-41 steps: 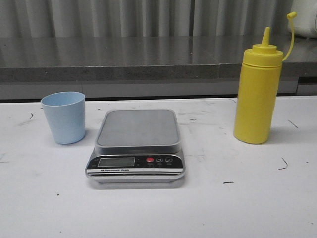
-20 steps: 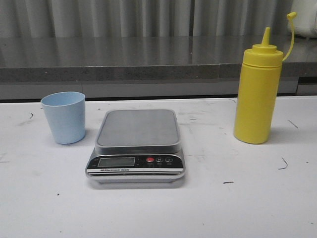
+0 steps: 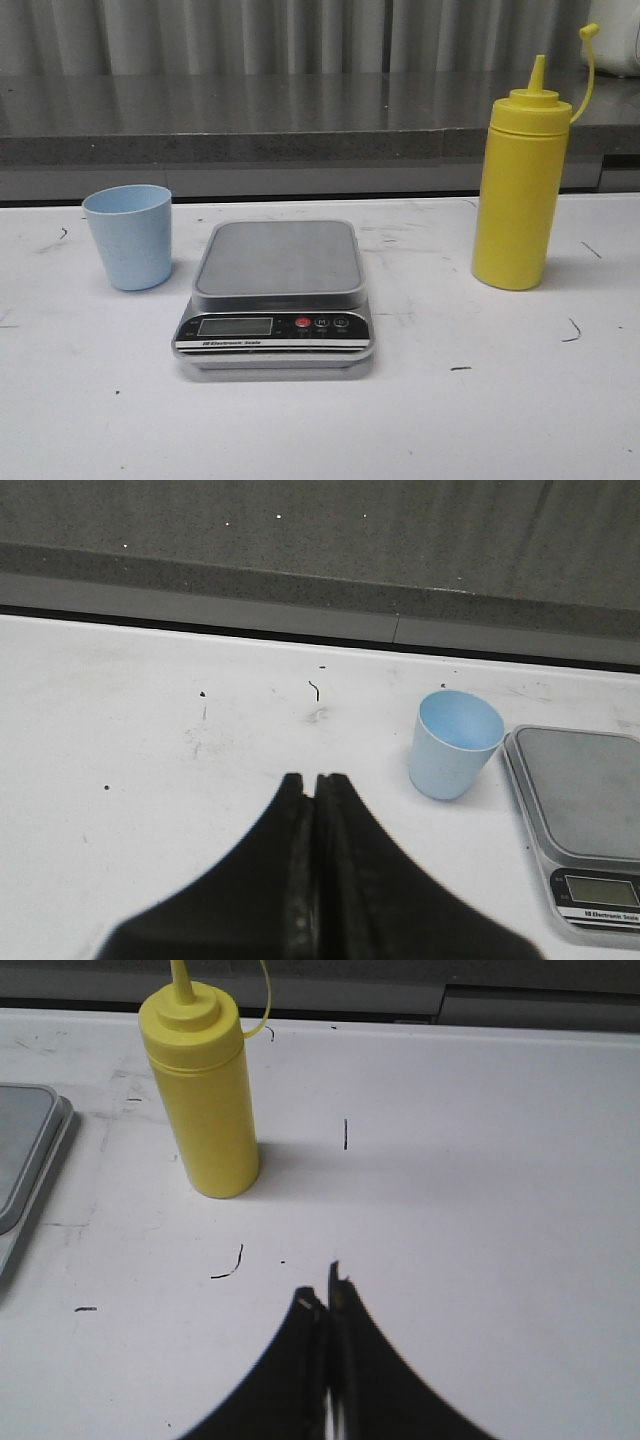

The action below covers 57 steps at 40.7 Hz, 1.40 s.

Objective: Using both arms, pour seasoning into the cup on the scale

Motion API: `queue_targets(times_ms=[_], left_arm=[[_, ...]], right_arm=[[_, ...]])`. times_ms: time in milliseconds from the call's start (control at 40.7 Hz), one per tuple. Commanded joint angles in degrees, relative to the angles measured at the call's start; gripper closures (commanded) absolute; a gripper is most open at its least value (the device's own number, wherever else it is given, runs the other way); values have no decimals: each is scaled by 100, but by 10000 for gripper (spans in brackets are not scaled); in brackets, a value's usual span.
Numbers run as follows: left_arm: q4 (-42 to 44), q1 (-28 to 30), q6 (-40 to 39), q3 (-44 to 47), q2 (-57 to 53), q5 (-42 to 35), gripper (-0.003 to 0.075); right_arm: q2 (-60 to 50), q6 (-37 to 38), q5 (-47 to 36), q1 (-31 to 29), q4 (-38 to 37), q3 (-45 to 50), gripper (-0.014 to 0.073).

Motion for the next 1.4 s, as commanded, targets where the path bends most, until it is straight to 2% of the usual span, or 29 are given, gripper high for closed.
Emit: queue_targets(times_ms=[0,98,172,246,295,393,516,590,639,1377], left_arm=[[-49,1,-19,-142,95,-498,740],[-34,1,-19,-142,95,-572,739],[-25,1,-19,-142,95,-622,738],[-25,1,-19,-142,95,-648,727],[-25,1,-19,-142,95,-661,699],[-23,1,-19,-142,95,-715,584],[-23,1,-19,-142,95,-737,381],[-13,1,-19,-142,95,-737,267],[-13,1,-19,-142,95,-737,239],[-13,1,-19,-142,95,-737,246]], right_arm=[[52,-30,-359,-35,-78,-154,712],[52,-30,-359,-35,-78,-154,706],[52,-30,-359,-35,-78,-154,655],[52,-30,-359,-35,-78,-154,561],[52,-30,-359,-35,-78,-154,463],[52,-30,-364,-35,-78,-154,276],[52,-30,-370,-35,-78,-154,146],[52,-30,-370,-35,-78,-154,137],[52,-30,-370,-35,-78,-154,139],[52,-30,-370,-35,-78,-154,139]])
